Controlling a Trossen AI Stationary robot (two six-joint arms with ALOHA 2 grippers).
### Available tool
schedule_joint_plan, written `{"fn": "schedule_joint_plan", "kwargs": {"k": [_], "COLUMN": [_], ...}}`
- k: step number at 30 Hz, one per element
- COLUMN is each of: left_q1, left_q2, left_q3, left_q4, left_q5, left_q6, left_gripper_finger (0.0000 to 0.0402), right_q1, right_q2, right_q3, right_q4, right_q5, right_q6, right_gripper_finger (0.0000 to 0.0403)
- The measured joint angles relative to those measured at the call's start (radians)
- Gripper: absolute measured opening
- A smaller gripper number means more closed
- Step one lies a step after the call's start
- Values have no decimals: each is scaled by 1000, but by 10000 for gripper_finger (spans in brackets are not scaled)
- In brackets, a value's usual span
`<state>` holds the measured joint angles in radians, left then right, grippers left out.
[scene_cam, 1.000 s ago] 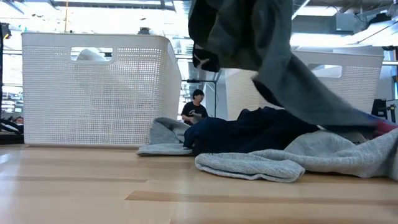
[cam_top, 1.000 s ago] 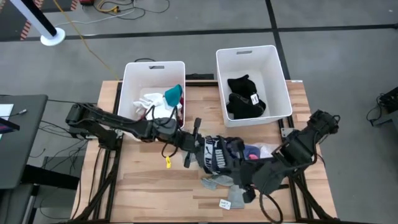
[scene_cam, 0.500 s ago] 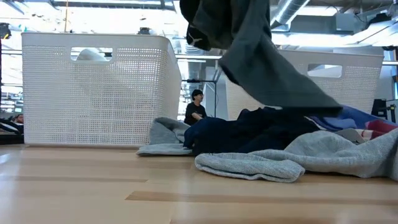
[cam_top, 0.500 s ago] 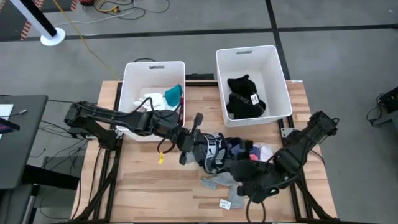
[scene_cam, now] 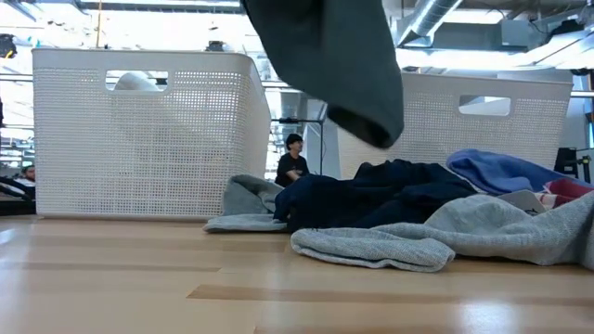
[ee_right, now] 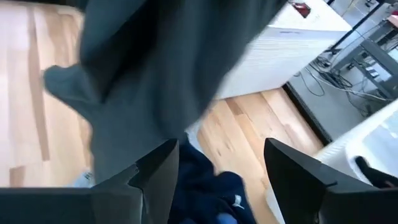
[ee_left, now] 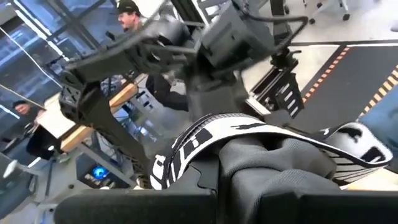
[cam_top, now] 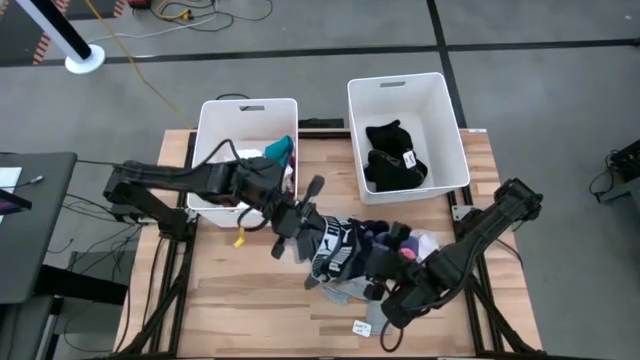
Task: Sort clothes
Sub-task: Put the gray underwear into the right white bin
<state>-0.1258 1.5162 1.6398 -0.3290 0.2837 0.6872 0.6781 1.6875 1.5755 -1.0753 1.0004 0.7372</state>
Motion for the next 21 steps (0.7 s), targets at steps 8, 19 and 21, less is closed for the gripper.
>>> {"fn": "schedule_joint_plan", "kwargs": {"k": [8, 19, 21], "left_q1": [34, 96, 105], "left_q2": [0, 0, 0], "left_q3": [96, 114, 114], "left_q4": [-84, -117, -132], "left_q5": [64, 217, 238], "left_q6": [-9, -71, -74], "left_gripper_finger": [0, 0, 0], "right_q1": [-18, -124, -144], "right_q2": [0, -1, -1], "right_q3": [-94, -110, -110], "right_q4": [237, 541, 615], "right_q5": [54, 102, 101], "right_q6": [-130, -474, -564], "right_gripper_finger": [250, 250, 250]}}
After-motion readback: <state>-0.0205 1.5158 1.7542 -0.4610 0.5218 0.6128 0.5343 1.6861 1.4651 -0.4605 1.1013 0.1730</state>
